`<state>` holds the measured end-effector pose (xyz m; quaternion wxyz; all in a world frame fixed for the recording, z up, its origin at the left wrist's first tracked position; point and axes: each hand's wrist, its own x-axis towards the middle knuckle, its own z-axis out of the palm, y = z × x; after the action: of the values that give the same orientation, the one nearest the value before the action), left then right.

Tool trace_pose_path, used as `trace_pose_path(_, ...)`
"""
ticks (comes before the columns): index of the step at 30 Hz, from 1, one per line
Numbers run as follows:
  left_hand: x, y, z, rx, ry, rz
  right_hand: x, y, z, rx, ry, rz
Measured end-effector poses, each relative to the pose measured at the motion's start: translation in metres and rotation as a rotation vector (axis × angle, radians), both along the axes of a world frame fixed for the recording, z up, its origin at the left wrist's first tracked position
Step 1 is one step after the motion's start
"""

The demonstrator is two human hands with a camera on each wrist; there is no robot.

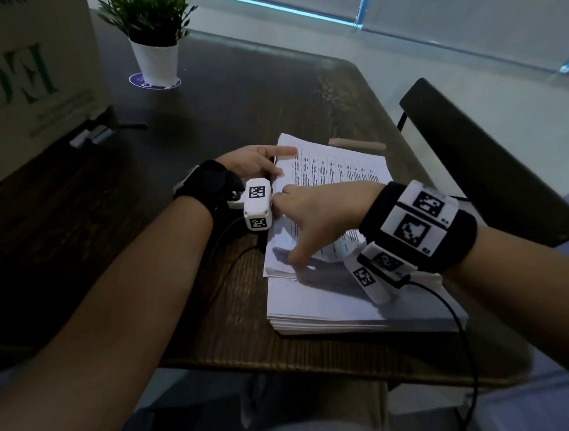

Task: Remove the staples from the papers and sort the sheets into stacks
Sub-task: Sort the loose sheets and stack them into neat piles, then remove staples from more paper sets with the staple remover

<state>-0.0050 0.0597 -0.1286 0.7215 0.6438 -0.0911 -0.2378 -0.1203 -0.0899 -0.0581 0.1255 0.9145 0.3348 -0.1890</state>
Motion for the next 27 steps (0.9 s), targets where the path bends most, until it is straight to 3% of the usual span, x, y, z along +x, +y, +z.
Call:
trace_pose_path(3, 0.001, -0.001, -0.001, -0.03, 0.009, -0.002, -0.007, 0.002, -0.013, 0.051, -0.071, 0.001)
trace_pose_path(6, 0.001, 0.004, -0.002, -0.214, 0.023, 0.06, -0.001, 0.004, -0.008, 0.203, -0.122, -0.056)
trace_pose_path(10, 0.001, 0.024, 0.001, -0.252, 0.11, 0.416, 0.023, -0.028, 0.037, 0.528, 0.082, -0.375)
trace_pose_path(11, 0.0, 0.027, 0.005, -0.243, 0.14, 0.418, 0.028, -0.037, 0.049, 0.551, 0.052, -0.394)
trace_pose_path(16, -0.015, 0.021, 0.03, 0.041, 0.183, 0.07, 0.039, -0.059, 0.095, 0.574, -0.241, -0.333)
trace_pose_path(19, -0.021, 0.013, 0.029, -0.028, 0.219, -0.044, 0.033, -0.05, 0.103, 0.521, -0.261, -0.221)
trace_pose_path(24, -0.025, -0.01, 0.021, -0.146, -0.002, 0.014, 0.019, -0.026, 0.071, 0.328, -0.093, -0.027)
trace_pose_path(27, -0.023, -0.017, 0.019, -0.238, -0.169, 0.037, 0.028, -0.024, 0.076, 0.491, 0.245, -0.197)
